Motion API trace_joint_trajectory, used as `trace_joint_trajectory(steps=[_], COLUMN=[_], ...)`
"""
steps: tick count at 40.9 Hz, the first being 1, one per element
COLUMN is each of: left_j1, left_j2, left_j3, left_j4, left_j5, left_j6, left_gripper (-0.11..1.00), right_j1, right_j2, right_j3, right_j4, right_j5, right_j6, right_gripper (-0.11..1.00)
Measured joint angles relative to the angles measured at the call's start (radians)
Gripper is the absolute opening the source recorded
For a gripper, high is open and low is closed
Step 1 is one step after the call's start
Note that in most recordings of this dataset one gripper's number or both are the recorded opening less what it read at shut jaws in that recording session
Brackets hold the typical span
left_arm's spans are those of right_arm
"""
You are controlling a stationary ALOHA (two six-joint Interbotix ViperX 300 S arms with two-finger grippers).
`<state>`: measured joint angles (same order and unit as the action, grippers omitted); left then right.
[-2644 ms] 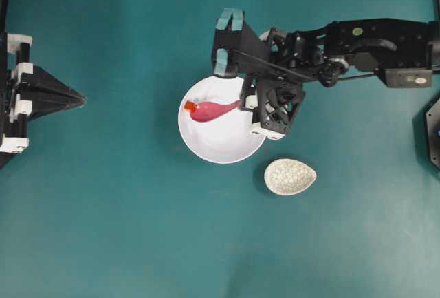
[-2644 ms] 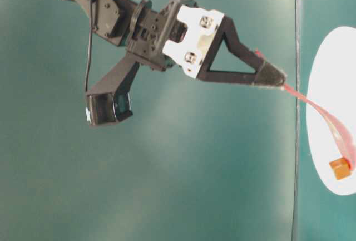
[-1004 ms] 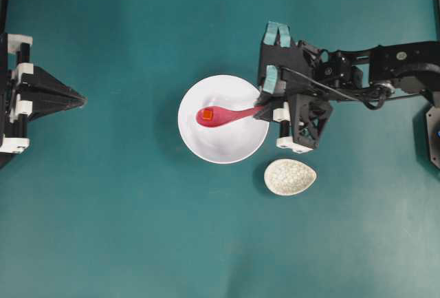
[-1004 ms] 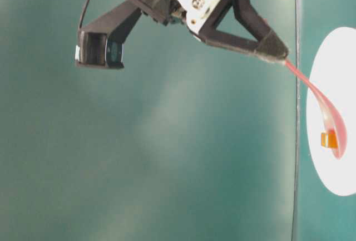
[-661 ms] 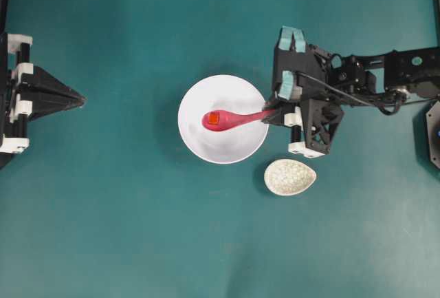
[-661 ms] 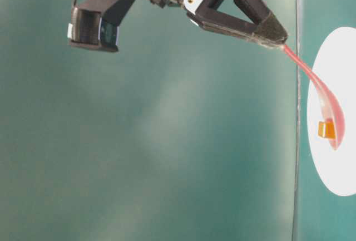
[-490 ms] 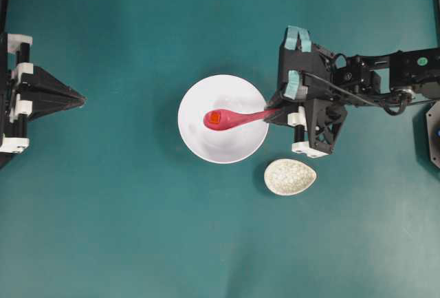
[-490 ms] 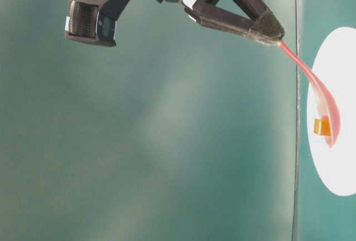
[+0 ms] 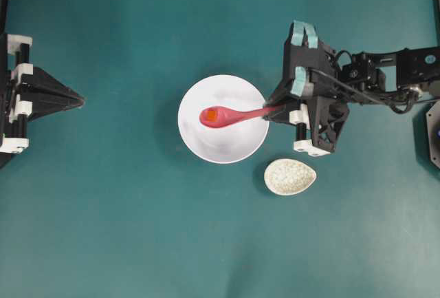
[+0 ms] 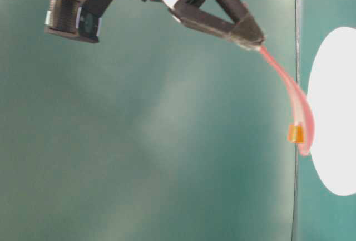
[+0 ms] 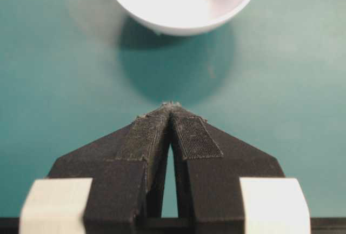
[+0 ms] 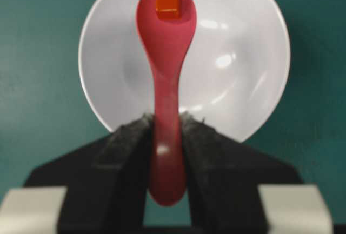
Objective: Grip the spoon and scoop the red block from the bowl with right arm.
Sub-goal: 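Drag the spoon with the cube back toward the bowl center, then raise the spoon holding the cube up out of the bowl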
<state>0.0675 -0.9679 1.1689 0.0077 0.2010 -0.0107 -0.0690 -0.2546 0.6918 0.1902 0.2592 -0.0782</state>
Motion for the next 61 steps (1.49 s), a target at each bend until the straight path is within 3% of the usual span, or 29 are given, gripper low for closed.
trace_joint_trajectory(steps=[30,61], left_j1=[0.002,-0.009], left_j2=[0.000,0.000], left_j3=[-0.011,-0.017], left_j4=[0.000,-0.002], left_j5=[0.008,0.006], left_j6=[0.018,0.020], left_gripper=[0.00,0.00], right_j1=[-0.002,-0.048], right_j2=[-0.009,-0.137], right_j3=[-0.067,-0.083], right_j4=[-0.002,-0.006], right_j5=[0.063,0.160], right_j6=[0.003,-0.006], right_gripper=[0.25,0.25])
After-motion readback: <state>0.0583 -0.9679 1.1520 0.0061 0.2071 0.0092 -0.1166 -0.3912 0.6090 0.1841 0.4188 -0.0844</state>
